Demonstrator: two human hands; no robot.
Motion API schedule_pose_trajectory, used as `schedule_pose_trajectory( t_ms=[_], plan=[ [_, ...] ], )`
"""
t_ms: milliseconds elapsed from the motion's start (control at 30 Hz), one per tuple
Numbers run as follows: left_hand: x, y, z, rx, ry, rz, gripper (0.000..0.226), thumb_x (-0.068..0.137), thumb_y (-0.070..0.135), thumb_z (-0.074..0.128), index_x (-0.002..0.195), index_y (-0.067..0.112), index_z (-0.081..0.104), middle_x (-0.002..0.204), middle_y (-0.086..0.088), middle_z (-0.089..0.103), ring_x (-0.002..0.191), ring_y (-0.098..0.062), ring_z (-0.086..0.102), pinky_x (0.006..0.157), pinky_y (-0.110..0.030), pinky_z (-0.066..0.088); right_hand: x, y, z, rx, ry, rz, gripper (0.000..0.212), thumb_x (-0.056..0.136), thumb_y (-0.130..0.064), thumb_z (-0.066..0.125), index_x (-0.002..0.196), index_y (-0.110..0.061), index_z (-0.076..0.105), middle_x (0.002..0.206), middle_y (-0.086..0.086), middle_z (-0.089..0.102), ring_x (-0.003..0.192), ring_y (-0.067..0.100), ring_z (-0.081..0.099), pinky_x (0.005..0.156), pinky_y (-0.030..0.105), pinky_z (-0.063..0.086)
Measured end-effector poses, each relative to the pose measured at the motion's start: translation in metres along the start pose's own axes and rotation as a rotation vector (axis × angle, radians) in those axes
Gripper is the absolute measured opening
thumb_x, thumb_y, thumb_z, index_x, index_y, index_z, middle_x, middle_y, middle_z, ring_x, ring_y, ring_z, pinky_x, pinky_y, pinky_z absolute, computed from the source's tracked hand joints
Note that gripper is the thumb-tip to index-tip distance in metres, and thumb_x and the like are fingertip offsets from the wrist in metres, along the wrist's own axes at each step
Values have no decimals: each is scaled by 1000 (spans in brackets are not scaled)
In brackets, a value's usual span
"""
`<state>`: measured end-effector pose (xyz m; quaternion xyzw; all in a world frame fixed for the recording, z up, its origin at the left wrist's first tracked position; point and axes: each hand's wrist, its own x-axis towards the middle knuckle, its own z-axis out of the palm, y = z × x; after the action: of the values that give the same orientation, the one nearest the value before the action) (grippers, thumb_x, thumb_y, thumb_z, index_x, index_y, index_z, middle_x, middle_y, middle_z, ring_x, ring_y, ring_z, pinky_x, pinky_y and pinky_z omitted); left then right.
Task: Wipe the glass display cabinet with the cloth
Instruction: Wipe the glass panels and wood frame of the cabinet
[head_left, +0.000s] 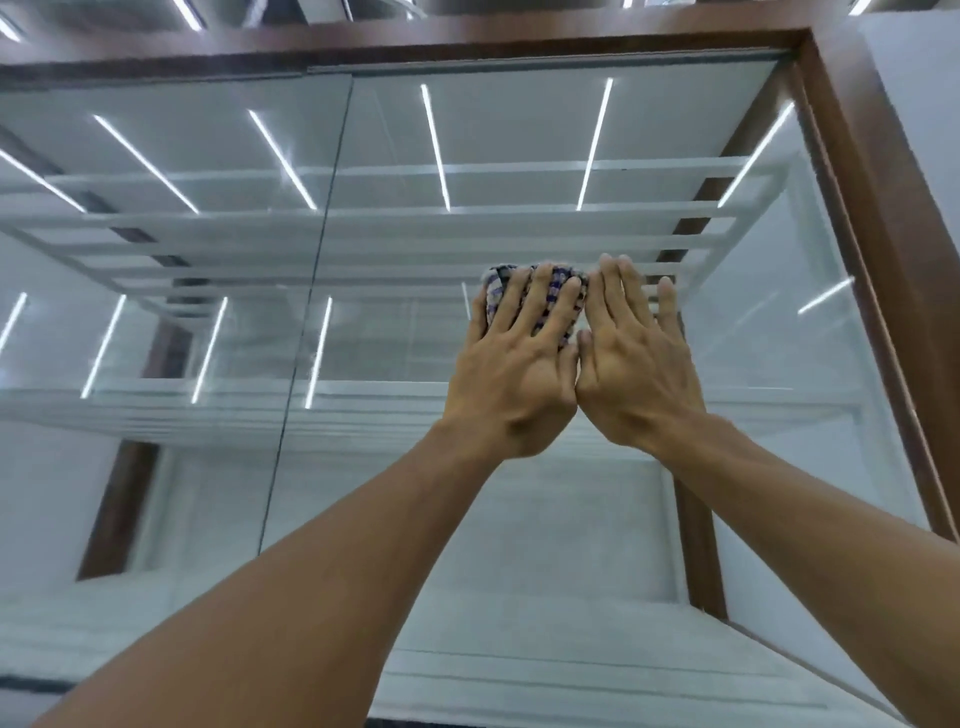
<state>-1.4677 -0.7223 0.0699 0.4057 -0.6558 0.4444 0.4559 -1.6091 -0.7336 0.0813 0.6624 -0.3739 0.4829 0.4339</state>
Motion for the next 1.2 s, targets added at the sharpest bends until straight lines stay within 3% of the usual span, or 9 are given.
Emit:
schedule_pose_trajectory(
  t_ms=[333, 433, 500, 567, 733, 833, 900, 1067, 1200],
  plan=[
    [-38, -146, -51, -8, 37, -230, 64, 103, 42, 15, 163, 30, -2, 172, 6, -12, 156, -8, -18, 127, -36, -16, 46, -153, 42, 4, -54, -134, 76, 93, -42, -7, 160, -7, -4, 170, 12, -6, 158, 24, -10, 126, 53, -9],
    [-48, -174, -61, -7, 70, -293, 59, 109, 37, 21, 163, 30, -2, 172, 7, -11, 156, -7, -17, 125, -32, -18, 45, -188, 53, -17, -46, -186, 70, 97, -36, 2, 161, -8, -1, 171, 13, -4, 158, 26, -9, 126, 55, -10],
    [-70, -177, -59, -39, 100, -354, 60, 109, 37, 21, 163, 30, -3, 172, 7, -12, 156, -6, -19, 126, -34, -18, 40, -194, 55, -9, -60, -185, 74, 95, -40, -6, 161, -8, -1, 170, 14, -7, 158, 27, -11, 126, 55, -11],
    [-103, -162, -51, -45, 124, -380, 62, 106, 40, 16, 163, 30, -6, 172, 7, -15, 155, -6, -23, 126, -36, -17, 36, -188, 55, 11, -59, -188, 80, 90, -41, -8, 162, -8, 2, 170, 14, -7, 158, 26, -11, 126, 53, -11],
    [-116, -152, -50, 13, 5, -109, 63, 105, 40, 17, 163, 27, -2, 172, 5, -13, 156, -8, -22, 126, -35, -16, 20, -164, 47, 50, -48, -204, 78, 91, -40, 3, 163, -10, 10, 171, 13, 0, 158, 25, -6, 127, 49, -8],
    [-77, -155, -55, -5, 53, -302, 61, 109, 37, 21, 162, 29, -6, 172, 4, -15, 156, -10, -21, 125, -34, -21, 9, -132, 40, 38, 0, -127, 65, 99, -31, 19, 162, -13, 18, 170, 15, 6, 159, 27, -1, 128, 52, -3],
    [-69, -131, -45, -4, 62, -340, 61, 109, 36, 21, 163, 27, -7, 171, 3, -17, 156, -13, -23, 126, -39, -18, 2, -110, 34, 30, 1, -95, 65, 100, -32, 19, 162, -12, 18, 170, 15, 5, 159, 27, -1, 128, 50, -4],
    [-76, -54, -15, 10, -37, 13, 64, 104, 44, 9, 164, 26, -4, 172, 1, -15, 156, -15, -23, 126, -42, -16, -9, -66, 16, 25, -14, -15, 72, 96, -39, 8, 162, -10, 9, 170, 15, -1, 158, 26, -5, 128, 50, -4],
    [-30, -35, -14, -19, -8, -133, 63, 109, 37, 22, 164, 26, -7, 171, 0, -19, 156, -16, -25, 124, -39, -22, -24, -25, 8, 8, 33, 9, 68, 99, -38, 14, 163, -15, 13, 170, 14, 3, 159, 26, -1, 128, 49, -2]
  ],
)
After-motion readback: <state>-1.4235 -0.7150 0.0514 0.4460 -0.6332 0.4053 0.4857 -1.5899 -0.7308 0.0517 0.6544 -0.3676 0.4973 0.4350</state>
